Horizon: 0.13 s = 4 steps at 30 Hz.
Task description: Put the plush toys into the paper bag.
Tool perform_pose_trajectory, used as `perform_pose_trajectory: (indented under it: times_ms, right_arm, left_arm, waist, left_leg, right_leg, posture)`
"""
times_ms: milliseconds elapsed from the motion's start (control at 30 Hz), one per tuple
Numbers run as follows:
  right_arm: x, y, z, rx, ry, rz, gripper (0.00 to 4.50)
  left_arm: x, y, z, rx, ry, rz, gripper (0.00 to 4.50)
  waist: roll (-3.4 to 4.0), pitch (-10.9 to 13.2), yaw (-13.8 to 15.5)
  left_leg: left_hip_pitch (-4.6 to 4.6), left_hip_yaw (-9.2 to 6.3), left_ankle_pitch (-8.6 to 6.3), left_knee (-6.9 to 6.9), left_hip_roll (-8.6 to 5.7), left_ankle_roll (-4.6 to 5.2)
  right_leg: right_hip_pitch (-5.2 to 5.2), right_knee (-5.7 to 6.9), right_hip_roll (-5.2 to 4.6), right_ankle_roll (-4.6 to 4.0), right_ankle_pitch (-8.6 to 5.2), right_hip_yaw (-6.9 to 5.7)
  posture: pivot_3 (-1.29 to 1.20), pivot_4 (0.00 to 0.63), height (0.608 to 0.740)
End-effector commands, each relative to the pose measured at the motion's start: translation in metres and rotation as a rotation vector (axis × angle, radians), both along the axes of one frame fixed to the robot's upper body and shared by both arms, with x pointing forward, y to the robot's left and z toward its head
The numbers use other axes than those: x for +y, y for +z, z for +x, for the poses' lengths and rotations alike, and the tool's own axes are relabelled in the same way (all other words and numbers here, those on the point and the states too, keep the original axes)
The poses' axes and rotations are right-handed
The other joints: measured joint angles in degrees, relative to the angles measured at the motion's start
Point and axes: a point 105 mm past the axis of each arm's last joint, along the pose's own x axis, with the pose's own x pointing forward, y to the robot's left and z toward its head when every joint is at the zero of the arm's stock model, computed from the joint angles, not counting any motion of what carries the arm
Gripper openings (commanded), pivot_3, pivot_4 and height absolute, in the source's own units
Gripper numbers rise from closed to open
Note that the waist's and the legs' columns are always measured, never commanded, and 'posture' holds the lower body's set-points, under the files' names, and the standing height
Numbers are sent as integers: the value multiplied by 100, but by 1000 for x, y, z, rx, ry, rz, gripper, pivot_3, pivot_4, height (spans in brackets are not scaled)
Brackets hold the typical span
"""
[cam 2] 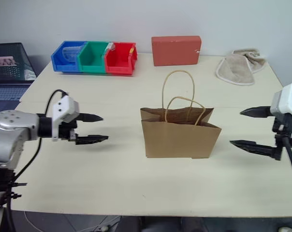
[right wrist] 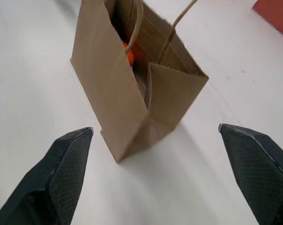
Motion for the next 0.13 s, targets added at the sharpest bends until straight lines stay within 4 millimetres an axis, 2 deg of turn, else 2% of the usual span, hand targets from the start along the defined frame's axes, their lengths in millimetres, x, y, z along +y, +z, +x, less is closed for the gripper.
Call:
perform_pose_trajectory:
  times_ms: [33,133]
  right_arm:
    - [-15,16,1,-41,-3,-53,4500]
    - [-18,19,4,-45,1,-63,4500]
  left_arm:
    - [9,28,-3,-75,24,-11,4089]
    - [9,29,-5,-48,9,-40,4089]
  waist:
    - [0,0,10]
    - [0,0,-3]
  left_leg:
    - [-1,0,0,5,0,0]
    - [1,7,0,8,0,0]
  right_leg:
    - [1,0,0,0,0,0]
    - [3,0,0,0,0,5]
  posture:
    - [0,150,740]
    - [0,150,740]
